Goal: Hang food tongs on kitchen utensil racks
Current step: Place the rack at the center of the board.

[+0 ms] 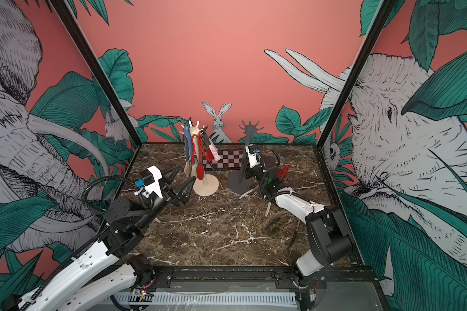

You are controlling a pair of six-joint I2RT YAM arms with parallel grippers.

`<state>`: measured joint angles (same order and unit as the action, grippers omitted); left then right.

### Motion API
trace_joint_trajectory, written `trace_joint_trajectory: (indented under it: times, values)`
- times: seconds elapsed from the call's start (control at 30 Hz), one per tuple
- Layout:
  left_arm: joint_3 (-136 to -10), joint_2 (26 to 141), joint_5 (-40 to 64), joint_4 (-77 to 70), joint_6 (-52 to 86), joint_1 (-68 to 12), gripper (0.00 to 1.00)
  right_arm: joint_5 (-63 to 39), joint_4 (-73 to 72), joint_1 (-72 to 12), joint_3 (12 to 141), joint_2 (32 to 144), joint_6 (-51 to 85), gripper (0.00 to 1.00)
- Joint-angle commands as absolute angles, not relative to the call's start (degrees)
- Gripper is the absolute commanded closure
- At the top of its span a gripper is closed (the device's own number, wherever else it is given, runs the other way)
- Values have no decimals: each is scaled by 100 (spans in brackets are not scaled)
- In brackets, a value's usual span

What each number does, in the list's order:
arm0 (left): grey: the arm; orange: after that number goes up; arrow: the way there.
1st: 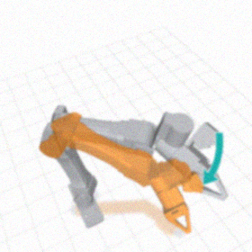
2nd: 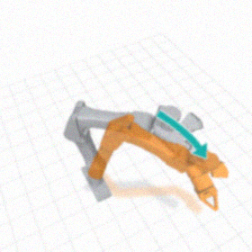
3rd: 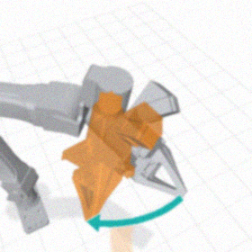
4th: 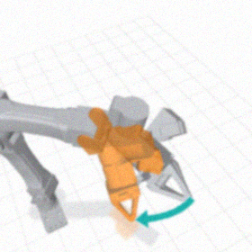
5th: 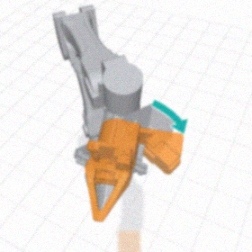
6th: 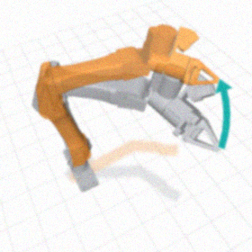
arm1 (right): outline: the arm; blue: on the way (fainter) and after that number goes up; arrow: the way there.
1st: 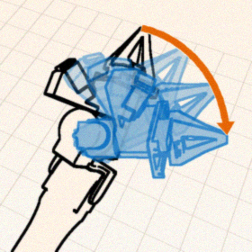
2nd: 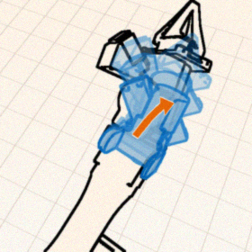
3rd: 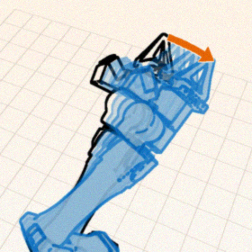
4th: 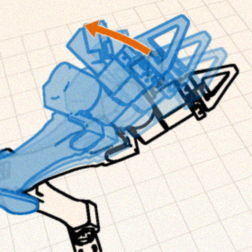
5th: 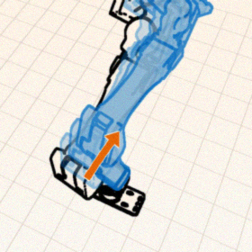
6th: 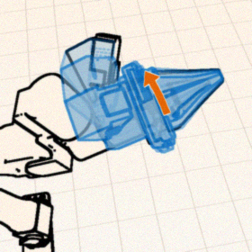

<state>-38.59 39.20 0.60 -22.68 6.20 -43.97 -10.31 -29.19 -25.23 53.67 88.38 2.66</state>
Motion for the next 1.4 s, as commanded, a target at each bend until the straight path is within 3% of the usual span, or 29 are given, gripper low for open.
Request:
trace_joint_trajectory:
  times: [0.0, 0.5, 0.9, 1.37]
  values:
    - [-3832, 3887, 105, -2506, 649, -4400, 21, -937, -3239, -2536, 5690, 8508, -213, 100]
    - [-3824, 3768, -41, -2290, 624, -4395, 20, -900, -3044, -2538, 5647, 8639, -120, 100]
    - [-3814, 3316, -581, -1662, 229, -4395, 17, -753, -1927, -2498, 5764, 8278, 267, 64]
    - [-3964, 3303, -473, -1320, 38, -4398, 16, -443, -1287, -2479, 5512, 7782, 726, 22]
